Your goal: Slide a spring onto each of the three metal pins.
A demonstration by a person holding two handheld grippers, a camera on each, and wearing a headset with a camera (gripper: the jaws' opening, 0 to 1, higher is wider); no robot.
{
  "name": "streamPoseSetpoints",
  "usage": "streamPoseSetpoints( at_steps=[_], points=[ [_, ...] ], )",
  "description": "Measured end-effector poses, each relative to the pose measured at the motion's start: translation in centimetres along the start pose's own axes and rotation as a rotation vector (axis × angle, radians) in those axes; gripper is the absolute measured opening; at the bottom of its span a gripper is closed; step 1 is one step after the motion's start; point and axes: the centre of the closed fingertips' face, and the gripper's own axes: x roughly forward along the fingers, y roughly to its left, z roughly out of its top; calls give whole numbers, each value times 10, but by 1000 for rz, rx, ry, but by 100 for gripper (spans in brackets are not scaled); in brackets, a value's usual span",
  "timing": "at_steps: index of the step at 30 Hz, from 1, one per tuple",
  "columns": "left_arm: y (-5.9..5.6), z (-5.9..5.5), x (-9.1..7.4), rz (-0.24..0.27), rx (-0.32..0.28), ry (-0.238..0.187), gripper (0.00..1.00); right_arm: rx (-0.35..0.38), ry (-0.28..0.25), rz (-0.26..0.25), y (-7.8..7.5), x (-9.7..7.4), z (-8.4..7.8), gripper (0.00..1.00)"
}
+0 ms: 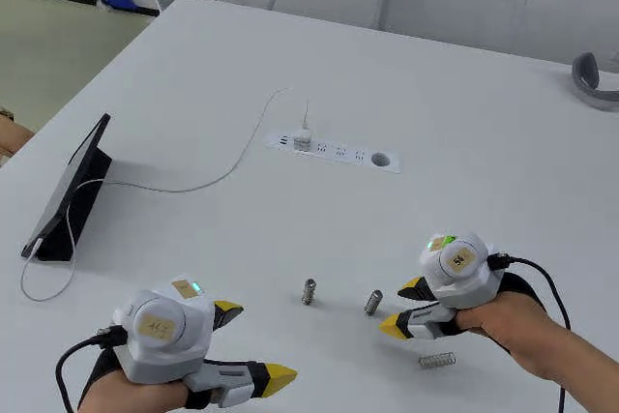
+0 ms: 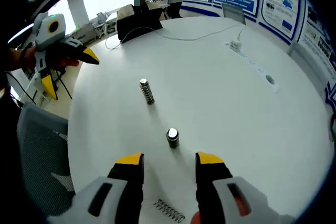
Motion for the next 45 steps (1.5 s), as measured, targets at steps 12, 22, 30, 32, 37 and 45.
streamPoseSetpoints(
  at_steps=[12,22,30,32,37,45],
  points=[
    [-4,3,0,-8,5,-5,71,110,-90,-34,2,-9,7,44],
    [-6,1,0,-13,2,-2,71,214,-193,-69,-2,-18,12,53],
    [-7,0,3,-12,1,2,71,231,-210,-78,6,-25,1,61],
    [-7,-1,4,-13,3,5,71,238,-217,-83,7,-28,-2,63],
    [-8,0,6,-15,6,8,72,257,-249,-89,13,-36,-3,66],
    [-8,1,9,-18,9,11,74,285,-278,-112,17,-47,-10,70]
  ],
)
